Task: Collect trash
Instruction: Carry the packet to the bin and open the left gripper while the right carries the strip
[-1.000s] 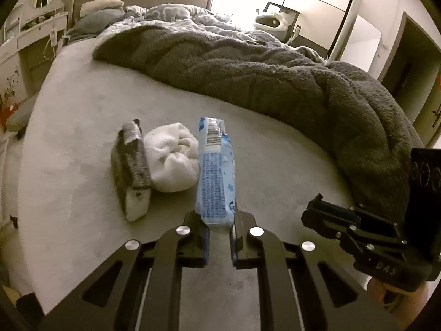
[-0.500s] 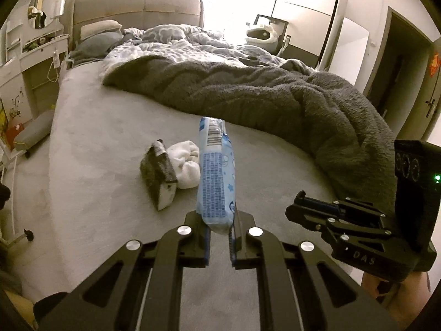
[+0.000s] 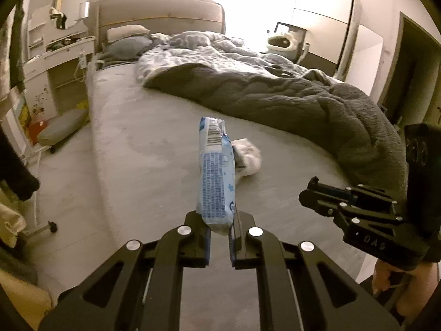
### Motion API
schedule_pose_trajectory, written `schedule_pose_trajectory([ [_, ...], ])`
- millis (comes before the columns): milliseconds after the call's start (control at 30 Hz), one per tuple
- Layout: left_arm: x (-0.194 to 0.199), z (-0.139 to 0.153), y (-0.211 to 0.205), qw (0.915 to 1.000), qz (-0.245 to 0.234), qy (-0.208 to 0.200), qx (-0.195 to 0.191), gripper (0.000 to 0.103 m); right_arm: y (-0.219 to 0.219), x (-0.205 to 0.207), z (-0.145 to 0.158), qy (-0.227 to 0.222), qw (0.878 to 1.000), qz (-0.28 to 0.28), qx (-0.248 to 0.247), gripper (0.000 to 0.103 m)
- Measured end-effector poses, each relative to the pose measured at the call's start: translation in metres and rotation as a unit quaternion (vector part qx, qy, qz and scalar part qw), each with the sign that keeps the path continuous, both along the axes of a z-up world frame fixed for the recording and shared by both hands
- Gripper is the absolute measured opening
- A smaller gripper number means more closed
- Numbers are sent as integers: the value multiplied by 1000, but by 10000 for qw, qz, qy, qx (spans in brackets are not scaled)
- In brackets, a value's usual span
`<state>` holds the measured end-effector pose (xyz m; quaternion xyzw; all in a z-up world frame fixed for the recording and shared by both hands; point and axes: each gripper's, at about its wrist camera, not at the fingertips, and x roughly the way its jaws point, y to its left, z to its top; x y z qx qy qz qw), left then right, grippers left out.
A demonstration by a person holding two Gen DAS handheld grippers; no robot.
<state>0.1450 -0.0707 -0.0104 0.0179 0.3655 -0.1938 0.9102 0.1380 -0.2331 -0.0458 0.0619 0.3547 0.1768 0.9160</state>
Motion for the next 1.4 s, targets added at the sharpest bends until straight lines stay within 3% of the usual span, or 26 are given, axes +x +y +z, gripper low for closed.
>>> schedule_pose_trajectory([
  [667,-7,-26,135,9942,1016,320,149,12,121,9,16,-111,9967,803,-13,20],
  [967,-5,-72,190,9849,1461,912,200,12,172,12,8,16,9924,1222,115,20],
  [1233,-9,-127,235,9703,1781,1602,330,12,223,17,-2,213,9867,1592,246,20],
  [1400,-15,-164,254,9594,1734,2171,480,12,256,13,-13,311,9821,1851,137,20],
])
